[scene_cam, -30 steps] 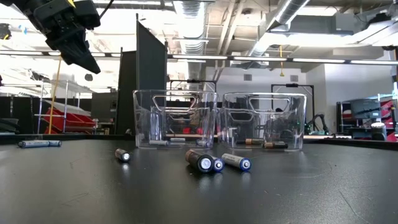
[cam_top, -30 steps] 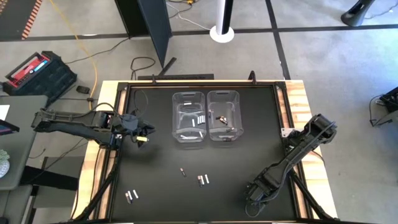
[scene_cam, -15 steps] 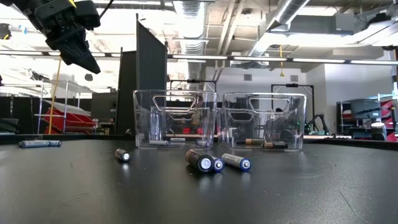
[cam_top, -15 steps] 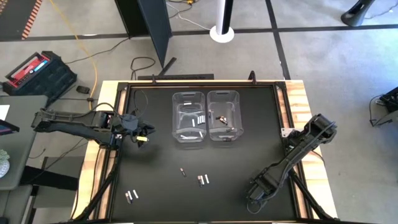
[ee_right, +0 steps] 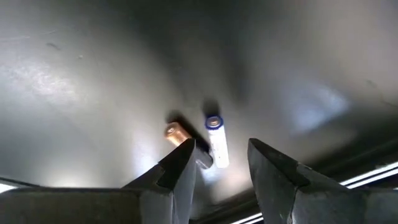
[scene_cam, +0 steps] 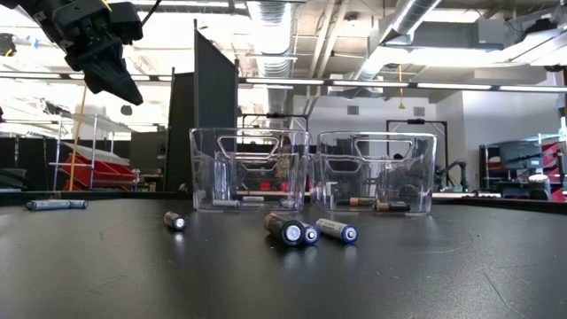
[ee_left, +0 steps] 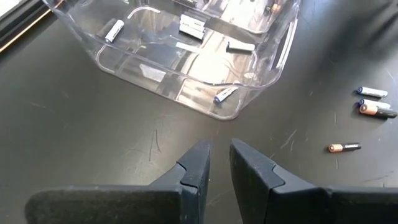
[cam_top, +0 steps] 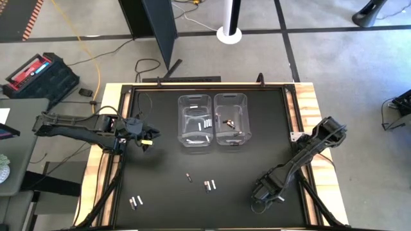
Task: Sort batteries
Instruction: Put the white battery into the left transparent bin
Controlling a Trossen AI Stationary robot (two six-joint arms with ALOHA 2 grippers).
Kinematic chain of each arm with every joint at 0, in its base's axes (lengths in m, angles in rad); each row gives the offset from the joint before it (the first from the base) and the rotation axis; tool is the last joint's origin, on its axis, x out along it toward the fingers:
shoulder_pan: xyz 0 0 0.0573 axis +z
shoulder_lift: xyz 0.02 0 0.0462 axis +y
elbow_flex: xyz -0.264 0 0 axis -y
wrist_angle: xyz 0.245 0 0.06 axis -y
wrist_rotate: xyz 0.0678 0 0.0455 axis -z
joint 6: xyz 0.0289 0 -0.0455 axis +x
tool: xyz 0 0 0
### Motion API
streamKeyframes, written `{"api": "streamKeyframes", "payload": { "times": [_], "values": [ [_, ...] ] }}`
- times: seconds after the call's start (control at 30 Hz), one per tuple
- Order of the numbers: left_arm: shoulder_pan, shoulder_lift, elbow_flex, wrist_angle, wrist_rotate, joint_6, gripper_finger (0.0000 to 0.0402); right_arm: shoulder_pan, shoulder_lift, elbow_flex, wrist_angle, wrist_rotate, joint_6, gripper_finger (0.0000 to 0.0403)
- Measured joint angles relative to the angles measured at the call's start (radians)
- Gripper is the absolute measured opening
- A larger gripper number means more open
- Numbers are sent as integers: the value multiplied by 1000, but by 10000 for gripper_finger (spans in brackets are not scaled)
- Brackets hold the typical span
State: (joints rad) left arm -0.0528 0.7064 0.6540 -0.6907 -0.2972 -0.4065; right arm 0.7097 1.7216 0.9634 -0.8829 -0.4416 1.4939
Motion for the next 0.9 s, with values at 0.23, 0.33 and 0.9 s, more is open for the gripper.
{"api": "streamKeyframes", "payload": {
  "times": [0.23, 0.33, 0.9],
  "values": [
    [0, 0, 0, 0, 0, -2, 56, 1, 0, -19, 5, 0, -26, 163],
    [0, 0, 0, 0, 0, -2, 56, 0, 0, -41, 22, -3, -25, 163],
    [0, 0, 0, -1, 0, 9, 56, -5, 1, -54, 11, -6, -71, 163]
  ]
}}
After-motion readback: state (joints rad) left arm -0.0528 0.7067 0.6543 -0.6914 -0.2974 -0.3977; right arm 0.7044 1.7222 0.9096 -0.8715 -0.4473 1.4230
